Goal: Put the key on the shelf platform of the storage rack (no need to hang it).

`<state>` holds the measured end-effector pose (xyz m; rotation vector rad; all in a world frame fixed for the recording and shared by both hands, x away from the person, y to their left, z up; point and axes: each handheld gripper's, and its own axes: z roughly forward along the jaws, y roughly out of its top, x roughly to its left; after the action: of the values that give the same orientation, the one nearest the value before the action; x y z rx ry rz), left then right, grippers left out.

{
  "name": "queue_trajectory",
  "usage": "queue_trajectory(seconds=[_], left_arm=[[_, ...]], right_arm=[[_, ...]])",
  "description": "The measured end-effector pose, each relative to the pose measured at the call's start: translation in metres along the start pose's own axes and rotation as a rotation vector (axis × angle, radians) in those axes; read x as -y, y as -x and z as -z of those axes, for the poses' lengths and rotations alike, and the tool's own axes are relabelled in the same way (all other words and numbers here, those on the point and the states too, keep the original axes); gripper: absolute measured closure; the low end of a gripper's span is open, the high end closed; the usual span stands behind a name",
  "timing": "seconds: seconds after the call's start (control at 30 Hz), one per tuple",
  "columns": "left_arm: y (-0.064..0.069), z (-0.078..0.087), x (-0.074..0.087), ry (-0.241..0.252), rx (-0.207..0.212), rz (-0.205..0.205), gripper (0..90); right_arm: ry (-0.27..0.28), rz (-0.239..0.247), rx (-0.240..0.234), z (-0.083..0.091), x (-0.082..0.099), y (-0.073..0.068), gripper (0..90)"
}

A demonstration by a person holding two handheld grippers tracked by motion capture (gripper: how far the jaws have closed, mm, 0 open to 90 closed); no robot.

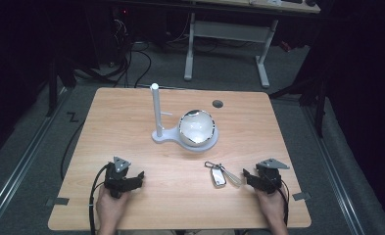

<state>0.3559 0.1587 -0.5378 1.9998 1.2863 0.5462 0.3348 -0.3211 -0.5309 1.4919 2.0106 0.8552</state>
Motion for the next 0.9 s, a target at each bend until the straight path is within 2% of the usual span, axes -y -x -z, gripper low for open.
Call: queue_trajectory(seconds=[0.47, 0.53, 0.57, 0.7, 0.9], left_arm=[[0.000, 0.000, 0.000, 0.000, 0.000, 0.000, 21.3], [0.000, 0.000, 0.000, 0.000, 0.000, 0.000, 21.3], [0.000, 0.000, 0.000, 0.000, 0.000, 0.000, 21.3], [0.000, 0.000, 0.000, 0.000, 0.000, 0.000, 21.3], [0.000, 0.000, 0.000, 0.000, 0.000, 0.000, 21.3]], right_arm=[[-0.005, -0.003, -0.009, 0.002, 0.001, -0.001, 40.9], [-0.006, -0.015, -0.023, 0.003, 0.001, -0.001, 42.0], [-0.007, -0.026, -0.046, 0.004, 0.000, -0.001, 43.4], [0.002, -0.028, -0.064, 0.007, 0.000, -0.002, 45.8], [0.020, -0.004, -0.103, 0.015, -0.007, -0.010, 49.9]])
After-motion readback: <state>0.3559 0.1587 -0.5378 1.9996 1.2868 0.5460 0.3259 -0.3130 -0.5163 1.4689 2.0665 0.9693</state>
